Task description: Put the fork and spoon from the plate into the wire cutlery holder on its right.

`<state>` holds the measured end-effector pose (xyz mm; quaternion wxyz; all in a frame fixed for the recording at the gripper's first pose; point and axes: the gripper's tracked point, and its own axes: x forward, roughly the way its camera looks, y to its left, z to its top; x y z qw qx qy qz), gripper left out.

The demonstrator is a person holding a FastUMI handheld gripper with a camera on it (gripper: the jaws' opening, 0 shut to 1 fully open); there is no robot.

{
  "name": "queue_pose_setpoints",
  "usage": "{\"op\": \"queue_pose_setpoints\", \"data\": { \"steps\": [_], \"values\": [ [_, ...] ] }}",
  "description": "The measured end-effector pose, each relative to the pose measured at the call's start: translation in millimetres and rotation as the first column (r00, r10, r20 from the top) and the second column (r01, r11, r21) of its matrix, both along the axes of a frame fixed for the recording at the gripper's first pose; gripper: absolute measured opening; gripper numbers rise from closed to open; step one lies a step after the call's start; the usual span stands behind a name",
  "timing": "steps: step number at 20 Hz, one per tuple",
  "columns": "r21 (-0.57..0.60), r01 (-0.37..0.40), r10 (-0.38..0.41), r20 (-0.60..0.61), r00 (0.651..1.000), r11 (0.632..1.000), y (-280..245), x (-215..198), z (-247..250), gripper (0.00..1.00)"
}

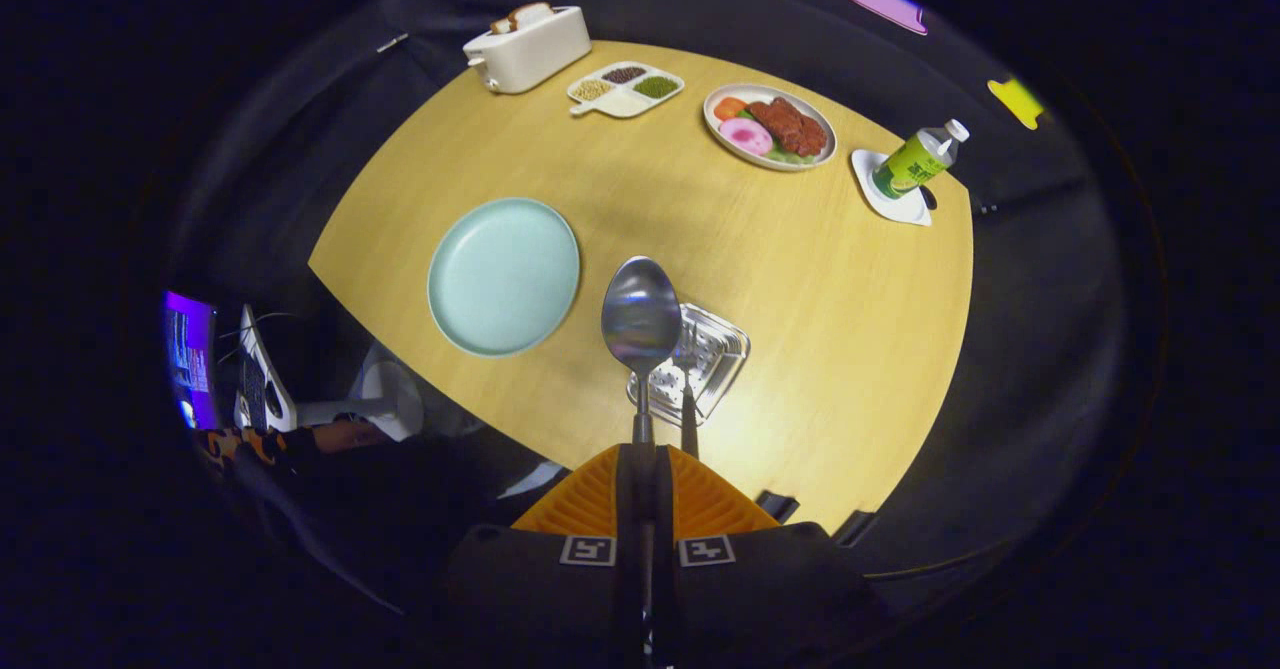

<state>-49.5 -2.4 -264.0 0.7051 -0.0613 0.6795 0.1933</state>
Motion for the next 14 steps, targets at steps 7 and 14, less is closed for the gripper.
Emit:
{"op": "queue_pose_setpoints", "data": {
  "steps": [7, 14],
  "values": [
    [-0.100, -0.077, 0.044, -0.296, 0.954, 0.992, -35.7, -19.1, -41.6, 0.08],
    [-0.127, -0.044, -0.010, -0.395, 0.919, 0.991, -22.1, -5.8, -60.6, 0.09]
  ]
}}
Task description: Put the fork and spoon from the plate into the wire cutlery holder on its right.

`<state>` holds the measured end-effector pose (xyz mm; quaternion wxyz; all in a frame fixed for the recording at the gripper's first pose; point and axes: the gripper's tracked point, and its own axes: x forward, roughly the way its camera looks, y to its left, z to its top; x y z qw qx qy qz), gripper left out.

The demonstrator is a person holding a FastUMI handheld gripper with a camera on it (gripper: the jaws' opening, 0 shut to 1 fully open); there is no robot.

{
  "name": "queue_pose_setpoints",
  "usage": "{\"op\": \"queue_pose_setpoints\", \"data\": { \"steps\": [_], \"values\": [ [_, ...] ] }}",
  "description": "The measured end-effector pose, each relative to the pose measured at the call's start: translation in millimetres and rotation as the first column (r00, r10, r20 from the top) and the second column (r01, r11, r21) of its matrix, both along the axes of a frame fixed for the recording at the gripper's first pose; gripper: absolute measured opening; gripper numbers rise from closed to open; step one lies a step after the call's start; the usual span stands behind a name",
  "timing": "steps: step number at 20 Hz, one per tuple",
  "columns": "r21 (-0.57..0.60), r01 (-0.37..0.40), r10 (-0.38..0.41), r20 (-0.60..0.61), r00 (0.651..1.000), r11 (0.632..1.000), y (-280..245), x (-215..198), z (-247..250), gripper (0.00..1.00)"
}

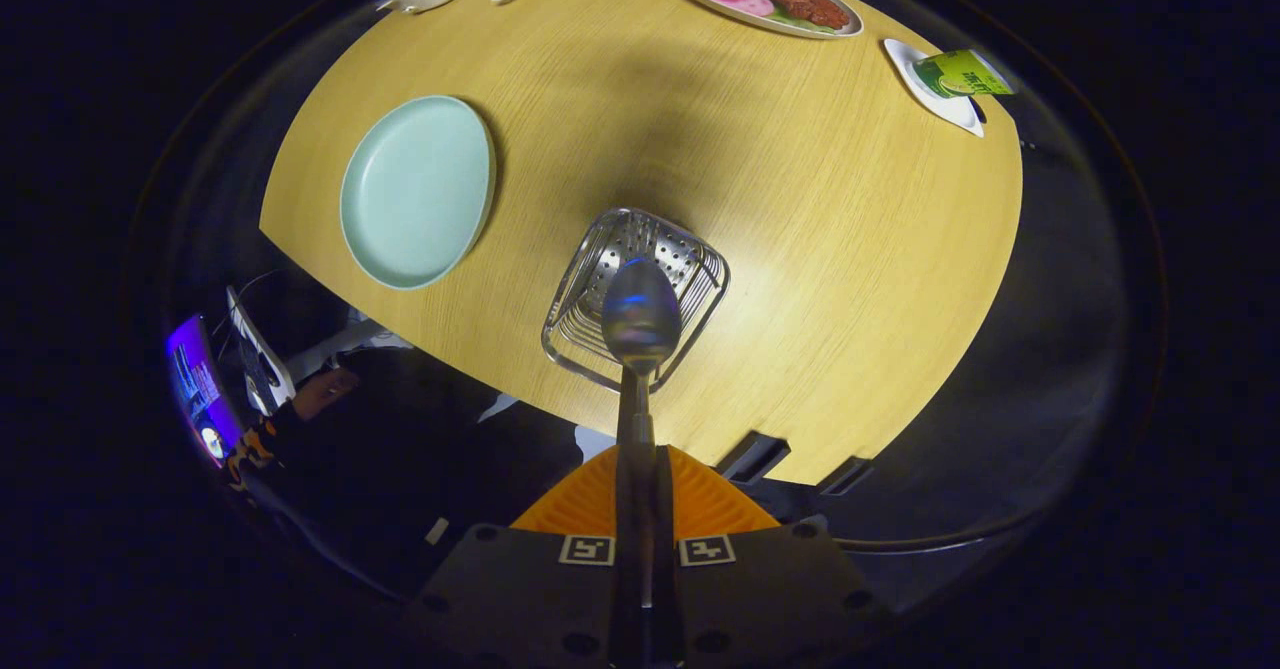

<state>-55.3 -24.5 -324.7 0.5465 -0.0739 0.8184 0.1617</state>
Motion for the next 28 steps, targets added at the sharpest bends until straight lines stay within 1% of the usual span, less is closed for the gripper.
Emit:
{"op": "queue_pose_setpoints", "data": {
  "steps": [1, 3, 4, 5, 6, 8, 10, 11, 12, 13, 14, 15, 16, 18, 21, 22, 24, 27, 28],
  "values": [
    [-0.006, -0.002, 0.002, -0.013, 1.000, 1.000, 0.8, 1.0, -2.0, 0.12],
    [-0.011, -0.013, 0.013, -0.030, 0.999, 1.000, 1.4, 0.3, -3.6, 0.14],
    [-0.014, -0.016, 0.016, -0.020, 1.000, 1.000, 1.9, 3.1, -5.3, 0.17],
    [-0.006, -0.010, 0.010, -0.001, 1.000, 1.000, 3.3, 6.9, -5.7, 0.17],
    [0.003, -0.002, 0.002, 0.019, 1.000, 1.000, 3.6, 8.1, -5.5, 0.26],
    [0.022, 0.007, -0.008, 0.069, 0.998, 1.000, 3.2, 14.4, -3.3, 0.45],
    [0.050, 0.030, -0.038, 0.160, 0.986, 0.998, 0.7, 24.5, 1.1, 0.60],
    [0.072, 0.060, -0.073, 0.209, 0.975, 0.996, 1.0, 27.6, 4.3, 0.63],
    [0.091, 0.094, -0.115, 0.270, 0.956, 0.991, 0.0, 33.5, 9.0, 0.67],
    [0.117, 0.121, -0.155, 0.338, 0.928, 0.986, -1.9, 39.7, 15.7, 0.75],
    [0.145, 0.151, -0.198, 0.407, 0.892, 0.978, -2.4, 45.4, 22.0, 0.82],
    [0.173, 0.170, -0.234, 0.482, 0.844, 0.970, -3.3, 52.3, 29.4, 0.87],
    [0.191, 0.182, -0.259, 0.557, 0.789, 0.965, -6.9, 57.9, 38.6, 0.92],
    [0.221, 0.210, -0.305, 0.686, 0.661, 0.952, -13.8, 67.0, 58.8, 0.99],
    [0.298, 0.240, -0.379, 0.798, 0.468, 0.924, -14.0, 72.0, 98.8, 0.97],
    [0.315, 0.236, -0.388, 0.827, 0.406, 0.919, -16.3, 74.2, 112.9, 0.97],
    [0.341, 0.217, -0.395, 0.870, 0.296, 0.915, -14.4, 77.5, 135.1, 0.97],
    [0.373, 0.174, -0.399, 0.904, 0.155, 0.911, -11.8, 72.8, 172.2, 0.97],
    [0.382, 0.157, -0.401, 0.908, 0.118, 0.911, -9.9, 72.5, 182.4, 0.97]
  ]
}}
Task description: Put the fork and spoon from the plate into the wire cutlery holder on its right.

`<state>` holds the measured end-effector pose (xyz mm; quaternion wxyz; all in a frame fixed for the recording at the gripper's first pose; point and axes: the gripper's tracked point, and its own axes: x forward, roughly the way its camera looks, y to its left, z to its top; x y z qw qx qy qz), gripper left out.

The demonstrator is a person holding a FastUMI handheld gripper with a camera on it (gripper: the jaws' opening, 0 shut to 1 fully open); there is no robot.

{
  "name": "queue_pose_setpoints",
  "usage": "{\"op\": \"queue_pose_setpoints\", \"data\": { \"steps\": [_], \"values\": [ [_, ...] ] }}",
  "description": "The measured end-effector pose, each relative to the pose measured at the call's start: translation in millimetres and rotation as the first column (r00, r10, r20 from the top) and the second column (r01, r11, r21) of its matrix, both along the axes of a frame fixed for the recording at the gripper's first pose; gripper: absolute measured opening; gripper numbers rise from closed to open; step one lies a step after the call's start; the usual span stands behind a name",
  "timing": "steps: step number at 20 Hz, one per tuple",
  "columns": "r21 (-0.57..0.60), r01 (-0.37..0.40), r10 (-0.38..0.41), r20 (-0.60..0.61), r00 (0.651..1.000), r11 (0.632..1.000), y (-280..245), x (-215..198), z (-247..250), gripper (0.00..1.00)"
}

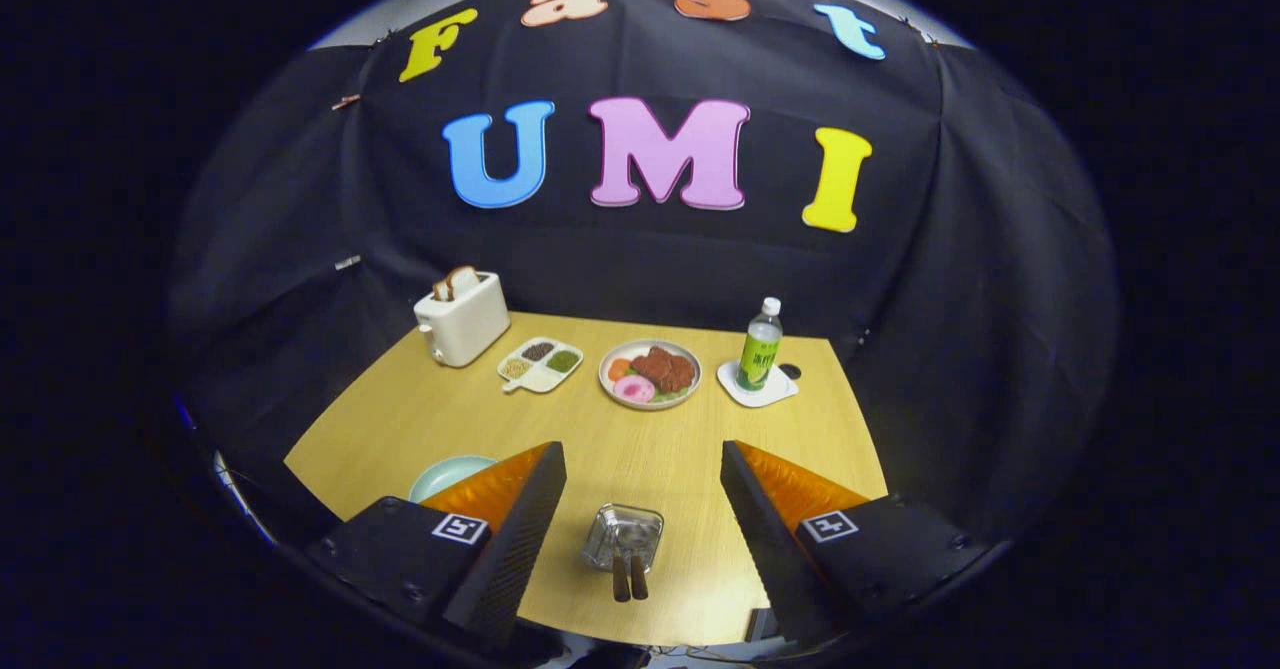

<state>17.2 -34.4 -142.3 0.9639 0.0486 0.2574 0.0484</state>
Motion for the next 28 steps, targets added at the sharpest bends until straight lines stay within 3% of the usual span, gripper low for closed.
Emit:
{"op": "queue_pose_setpoints", "data": {
  "steps": [10, 28],
  "values": [
    [-0.009, 0.031, -0.028, 0.252, 0.967, 0.999, -14.5, -5.8, 67.3, 0.97],
    [-0.011, 0.061, -0.056, 0.273, 0.960, 0.998, -32.5, -11.0, 59.4, 0.98]
  ]
}}
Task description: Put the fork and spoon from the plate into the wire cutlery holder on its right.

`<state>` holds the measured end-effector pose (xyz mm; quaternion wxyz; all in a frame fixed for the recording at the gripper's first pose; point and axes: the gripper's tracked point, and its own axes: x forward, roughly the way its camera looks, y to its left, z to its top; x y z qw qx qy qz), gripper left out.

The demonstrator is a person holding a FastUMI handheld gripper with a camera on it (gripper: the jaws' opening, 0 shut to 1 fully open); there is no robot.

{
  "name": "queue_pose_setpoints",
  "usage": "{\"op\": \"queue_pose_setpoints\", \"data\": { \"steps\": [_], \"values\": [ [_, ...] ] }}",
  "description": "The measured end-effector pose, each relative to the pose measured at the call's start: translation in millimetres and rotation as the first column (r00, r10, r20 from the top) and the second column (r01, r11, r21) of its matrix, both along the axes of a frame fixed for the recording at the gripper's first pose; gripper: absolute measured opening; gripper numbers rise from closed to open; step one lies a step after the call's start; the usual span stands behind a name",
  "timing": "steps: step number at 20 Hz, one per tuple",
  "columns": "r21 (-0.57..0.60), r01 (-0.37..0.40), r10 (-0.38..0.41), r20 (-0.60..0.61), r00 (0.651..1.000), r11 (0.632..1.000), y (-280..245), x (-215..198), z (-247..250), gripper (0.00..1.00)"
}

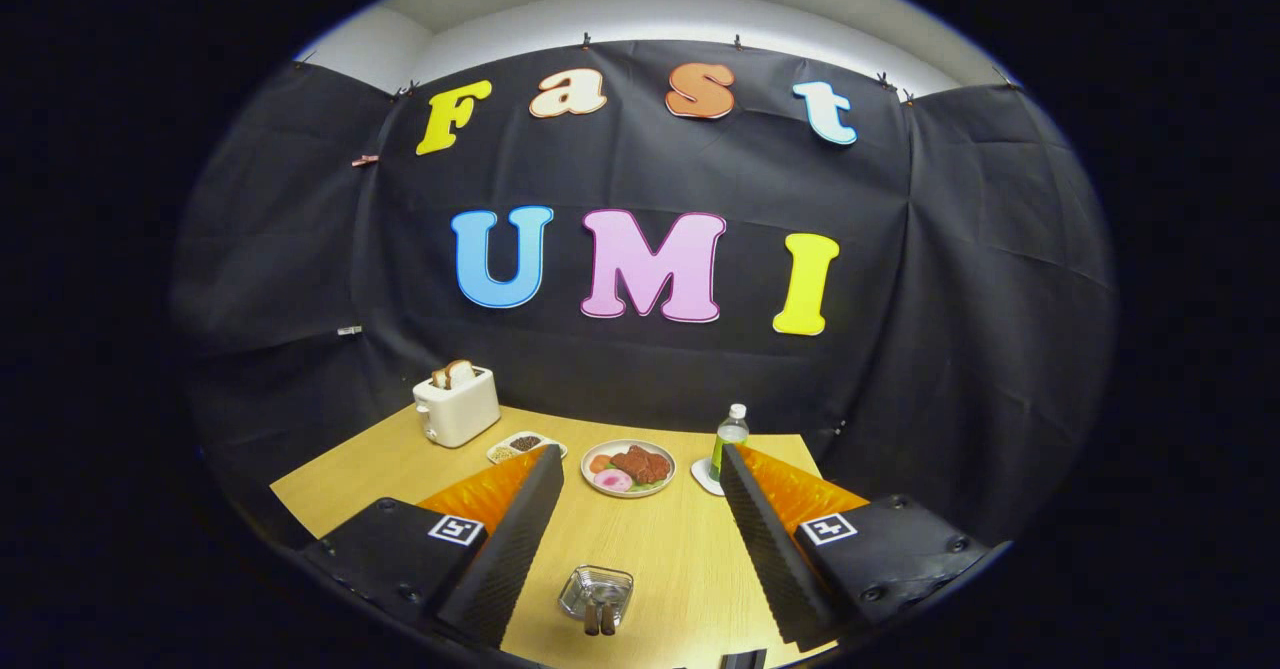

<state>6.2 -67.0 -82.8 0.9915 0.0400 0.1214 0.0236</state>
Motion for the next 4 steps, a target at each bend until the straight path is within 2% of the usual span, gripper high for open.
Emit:
{"op": "queue_pose_setpoints", "data": {
  "steps": [4],
  "values": [
    [0.010, 0.003, -0.003, 0.000, 1.000, 1.000, -0.3, 2.8, -0.4, 0.98]
  ]
}}
